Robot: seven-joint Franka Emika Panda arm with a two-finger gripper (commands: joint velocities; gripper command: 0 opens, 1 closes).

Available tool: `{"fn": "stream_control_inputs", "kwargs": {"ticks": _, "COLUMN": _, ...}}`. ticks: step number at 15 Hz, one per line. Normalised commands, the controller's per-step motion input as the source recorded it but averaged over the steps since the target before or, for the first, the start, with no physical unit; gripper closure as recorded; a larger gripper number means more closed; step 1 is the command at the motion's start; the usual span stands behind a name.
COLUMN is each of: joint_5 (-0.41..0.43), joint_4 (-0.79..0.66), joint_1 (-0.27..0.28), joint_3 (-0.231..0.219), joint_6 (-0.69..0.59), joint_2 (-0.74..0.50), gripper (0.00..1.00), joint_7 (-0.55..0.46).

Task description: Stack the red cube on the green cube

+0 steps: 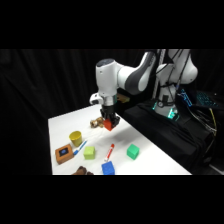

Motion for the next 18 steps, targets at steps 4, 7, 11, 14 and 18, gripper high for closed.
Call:
{"fn": "stream_control_inputs", "kwargs": {"ticks": 4, "joint_5": 0.069, "joint_4": -0.29, "joint_1": 0.1, "joint_3": 0.083, "joint_6": 0.01, "joint_2": -0.33, "gripper": 0.74, "joint_7": 0.14}}
{"fn": "stream_control_inputs", "kwargs": {"ticks": 7, "joint_5": 0.103, "joint_4": -0.26, "joint_1": 0.103, "joint_3": 0.086, "joint_6": 0.1, "joint_2": -0.25, "gripper": 0.74, "joint_7": 0.12}}
{"fn": "stream_control_inputs", "kwargs": {"ticks": 11, "joint_5": 0.118, "joint_4": -0.21, "joint_1": 0.107, "joint_3": 0.09, "joint_6": 0.16, "joint_2": -0.17, "gripper": 0.74, "joint_7": 0.13}}
{"fn": "stream_control_inputs", "kwargs": {"ticks": 14, "joint_5": 0.137, "joint_4": -0.12, "joint_1": 0.1, "joint_3": 0.086, "joint_6": 0.21, "joint_2": -0.08, "gripper": 0.74, "joint_7": 0.11}}
{"fn": "stream_control_inputs", "kwargs": {"ticks": 18, "joint_5": 0.139, "joint_4": -0.07, "joint_1": 0.072, "joint_3": 0.065, "joint_6": 0.22, "joint_2": -0.01, "gripper": 0.74, "joint_7": 0.08}}
